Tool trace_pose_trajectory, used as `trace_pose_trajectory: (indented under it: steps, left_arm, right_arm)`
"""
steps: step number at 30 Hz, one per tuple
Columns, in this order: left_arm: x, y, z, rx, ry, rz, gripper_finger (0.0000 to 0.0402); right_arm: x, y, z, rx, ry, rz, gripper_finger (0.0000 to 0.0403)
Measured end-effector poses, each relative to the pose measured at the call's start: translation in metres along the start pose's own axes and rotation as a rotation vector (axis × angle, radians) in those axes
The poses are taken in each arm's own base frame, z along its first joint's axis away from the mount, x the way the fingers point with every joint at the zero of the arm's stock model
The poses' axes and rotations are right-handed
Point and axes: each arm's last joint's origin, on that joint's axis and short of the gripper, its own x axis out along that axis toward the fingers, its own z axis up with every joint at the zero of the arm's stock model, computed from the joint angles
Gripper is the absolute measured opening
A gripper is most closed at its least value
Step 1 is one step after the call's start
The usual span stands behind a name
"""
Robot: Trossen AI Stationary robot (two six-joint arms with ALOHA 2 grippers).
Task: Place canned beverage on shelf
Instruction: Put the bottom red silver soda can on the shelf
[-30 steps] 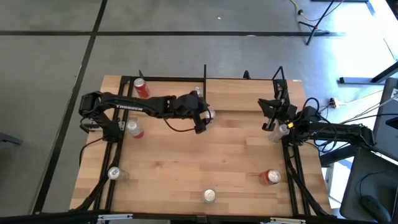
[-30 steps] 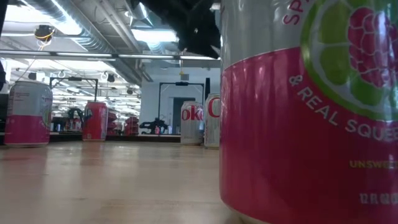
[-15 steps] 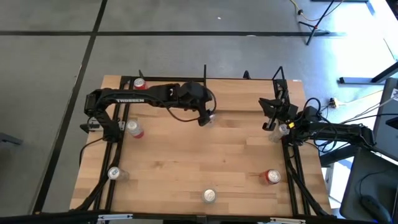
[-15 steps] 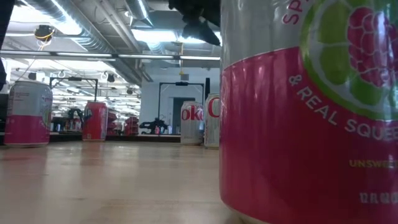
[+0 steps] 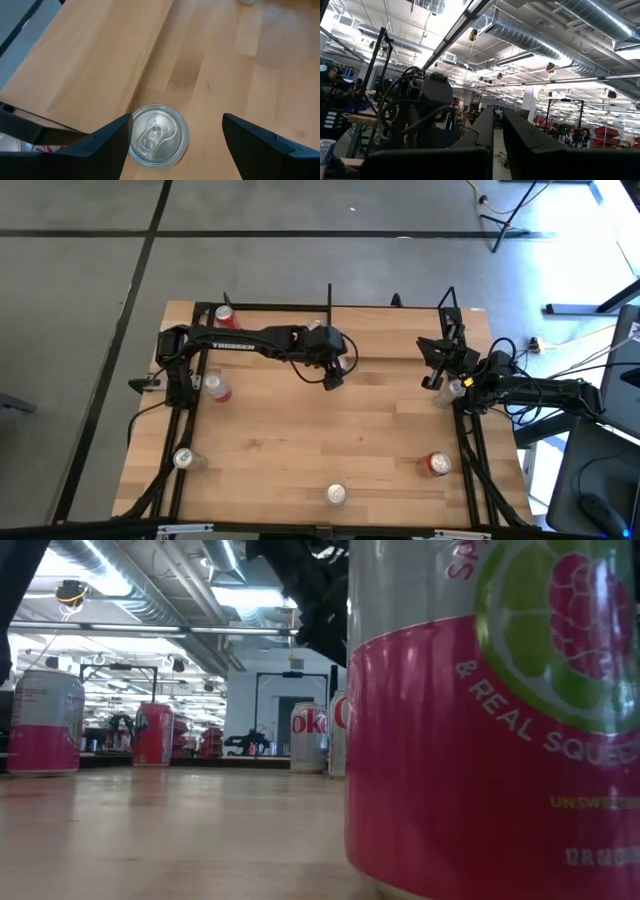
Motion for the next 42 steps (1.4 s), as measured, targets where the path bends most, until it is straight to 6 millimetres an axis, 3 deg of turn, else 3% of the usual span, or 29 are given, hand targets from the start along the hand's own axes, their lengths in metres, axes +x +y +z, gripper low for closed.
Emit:
trace_pose_trajectory:
  steps: [14, 21, 42]
  left_arm:
    - [0.029, -0.002, -0.01, 0.015, 0.049, 0.059, 0.0299]
    - [0.035, 0.001, -0.013, 0.019, 0.067, 0.119, 0.0299]
    - [0.044, 0.0, -0.019, 0.039, 0.116, 0.012, 0.0299]
  right_arm:
    - [0.0, 0.001, -0.002, -0.001, 0.018, 0.006, 0.0028]
    - [0.0, 0.001, -0.002, 0.001, 0.024, 0.009, 0.0028]
    - [0.0, 0.001, -0.003, 0.0, 0.025, 0.009, 0.0028]
